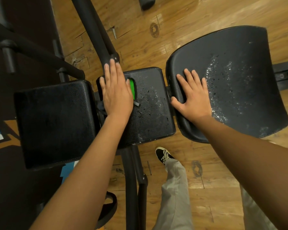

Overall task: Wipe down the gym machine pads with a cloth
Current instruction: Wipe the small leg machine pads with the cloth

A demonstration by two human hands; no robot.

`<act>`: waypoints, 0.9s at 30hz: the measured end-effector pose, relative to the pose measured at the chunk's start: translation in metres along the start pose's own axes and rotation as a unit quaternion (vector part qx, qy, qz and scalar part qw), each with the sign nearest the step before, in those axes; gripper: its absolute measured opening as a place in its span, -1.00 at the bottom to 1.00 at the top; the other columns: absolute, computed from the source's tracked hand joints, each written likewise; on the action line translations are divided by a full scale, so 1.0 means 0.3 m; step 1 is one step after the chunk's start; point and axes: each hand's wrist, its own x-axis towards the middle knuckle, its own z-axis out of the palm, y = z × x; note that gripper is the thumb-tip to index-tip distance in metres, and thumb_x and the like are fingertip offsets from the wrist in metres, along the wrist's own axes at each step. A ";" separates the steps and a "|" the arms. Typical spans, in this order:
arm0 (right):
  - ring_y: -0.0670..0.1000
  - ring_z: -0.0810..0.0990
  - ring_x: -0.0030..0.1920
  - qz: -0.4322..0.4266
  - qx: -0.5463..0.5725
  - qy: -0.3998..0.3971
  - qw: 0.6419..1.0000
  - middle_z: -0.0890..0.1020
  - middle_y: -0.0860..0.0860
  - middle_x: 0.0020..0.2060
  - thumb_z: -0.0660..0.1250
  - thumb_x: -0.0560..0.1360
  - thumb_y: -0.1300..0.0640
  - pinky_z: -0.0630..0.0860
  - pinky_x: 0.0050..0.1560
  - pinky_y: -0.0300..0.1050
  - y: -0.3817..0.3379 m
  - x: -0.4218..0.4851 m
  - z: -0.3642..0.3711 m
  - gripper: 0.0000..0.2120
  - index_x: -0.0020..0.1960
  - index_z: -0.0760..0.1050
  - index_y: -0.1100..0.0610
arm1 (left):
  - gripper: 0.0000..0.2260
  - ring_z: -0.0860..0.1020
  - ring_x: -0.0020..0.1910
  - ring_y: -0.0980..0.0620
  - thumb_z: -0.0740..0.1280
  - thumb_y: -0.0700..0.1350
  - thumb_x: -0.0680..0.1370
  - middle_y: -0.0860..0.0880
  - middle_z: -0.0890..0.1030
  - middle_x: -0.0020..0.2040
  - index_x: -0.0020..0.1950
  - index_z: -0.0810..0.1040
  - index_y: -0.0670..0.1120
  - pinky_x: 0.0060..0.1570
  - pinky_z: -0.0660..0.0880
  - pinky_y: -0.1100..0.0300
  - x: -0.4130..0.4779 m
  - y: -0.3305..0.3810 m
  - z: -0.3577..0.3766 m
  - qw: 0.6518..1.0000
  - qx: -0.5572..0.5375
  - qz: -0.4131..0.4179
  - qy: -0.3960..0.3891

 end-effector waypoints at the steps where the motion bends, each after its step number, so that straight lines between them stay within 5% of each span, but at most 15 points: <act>1: 0.07 -0.01 0.65 0.000 -0.002 -0.001 1.000 0.14 0.01 0.65 0.26 0.54 -0.21 -0.07 0.62 0.24 0.000 0.001 0.000 -0.28 0.63 0.20 -0.02 | -0.48 -0.11 0.65 -0.07 0.05 -0.05 0.74 -0.08 -0.05 0.68 0.66 0.01 -0.16 0.60 -0.10 -0.06 0.030 0.008 -0.003 1.000 0.000 0.003 -0.002; 12: 0.05 -0.04 0.66 0.002 0.004 -0.010 1.000 0.12 0.00 0.65 0.25 0.53 -0.22 -0.10 0.62 0.22 -0.001 0.003 -0.009 -0.26 0.64 0.18 -0.03 | -0.47 -0.12 0.65 -0.05 0.04 -0.02 0.73 -0.09 -0.06 0.68 0.67 0.00 -0.13 0.61 -0.08 -0.05 -0.215 -0.033 -0.002 1.000 0.013 -0.008 -0.019; 21: 0.08 0.00 0.65 0.000 0.004 0.002 1.000 0.16 0.02 0.64 0.26 0.53 -0.21 -0.08 0.62 0.21 -0.003 0.002 -0.005 -0.28 0.62 0.22 -0.01 | -0.48 -0.09 0.65 -0.07 0.04 -0.05 0.74 -0.10 -0.04 0.68 0.66 0.02 -0.18 0.60 -0.11 -0.04 0.059 0.029 0.010 1.000 0.005 -0.007 0.007; 27: 0.08 -0.02 0.65 -0.002 -0.001 -0.007 1.000 0.13 0.02 0.65 0.27 0.54 -0.21 -0.09 0.62 0.22 0.001 0.002 -0.007 -0.27 0.63 0.19 -0.01 | -0.47 -0.10 0.65 -0.06 0.05 -0.02 0.73 -0.10 -0.05 0.68 0.67 0.01 -0.15 0.61 -0.06 -0.05 -0.262 0.011 0.028 1.000 0.003 -0.005 -0.016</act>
